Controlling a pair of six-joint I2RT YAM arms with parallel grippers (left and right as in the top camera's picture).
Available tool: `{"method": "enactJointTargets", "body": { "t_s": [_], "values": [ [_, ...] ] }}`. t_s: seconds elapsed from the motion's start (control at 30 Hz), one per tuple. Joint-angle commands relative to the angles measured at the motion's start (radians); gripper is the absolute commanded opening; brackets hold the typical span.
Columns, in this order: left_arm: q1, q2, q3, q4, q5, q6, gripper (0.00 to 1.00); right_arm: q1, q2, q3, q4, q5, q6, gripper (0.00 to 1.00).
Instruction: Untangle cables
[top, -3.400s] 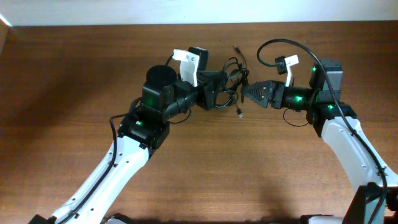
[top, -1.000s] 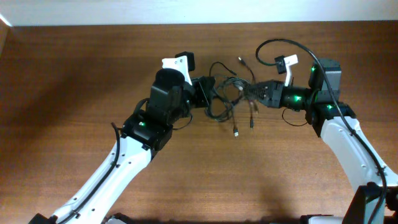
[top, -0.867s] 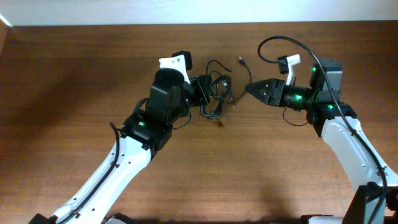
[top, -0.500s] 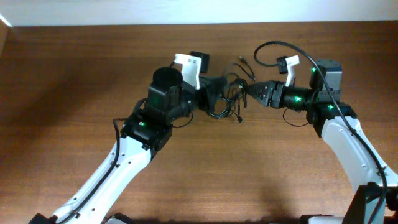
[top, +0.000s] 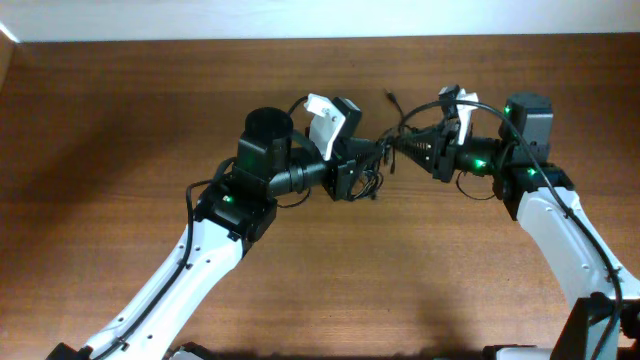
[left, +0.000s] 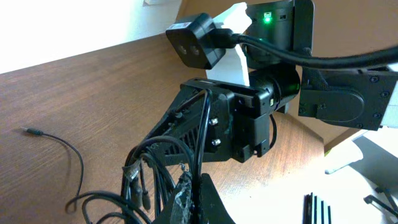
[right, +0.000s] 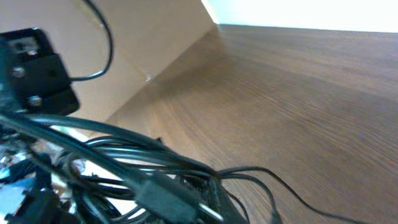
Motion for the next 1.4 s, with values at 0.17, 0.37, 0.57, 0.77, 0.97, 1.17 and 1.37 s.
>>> {"method": "enactJointTargets", "body": {
  "t_s": [0.17,0.37,0.57,0.77,0.97,1.17,1.37],
  "values": [
    [-0.002,-0.006,0.012,0.032,0.035,-0.045,0.00,-0.002,0.004,0.004,0.058,-0.096,-0.187,0.32],
    [-0.002,-0.006,0.012,0.137,0.089,-0.172,0.00,-0.002,0.004,0.004,0.077,-0.081,-0.362,0.40],
    [-0.001,-0.006,0.012,0.141,0.105,-0.172,0.00,-0.002,0.004,0.004,0.169,-0.078,-0.360,0.40],
    [0.000,-0.006,0.012,0.082,-0.085,-0.174,0.00,-0.002,0.004,0.004,0.103,-0.078,-0.355,0.32],
    [-0.001,-0.006,0.012,-0.079,-0.418,-0.314,0.00,-0.002,0.003,0.004,0.067,-0.079,-0.104,0.04],
    [-0.002,-0.006,0.012,-0.074,-0.412,-0.315,0.00,-0.002,0.003,0.004,0.061,-0.176,-0.066,0.04],
    [-0.003,-0.006,0.012,-0.073,-0.402,-0.370,0.00,-0.002,0.004,0.004,0.043,-0.190,-0.066,0.22]
  ]
}}
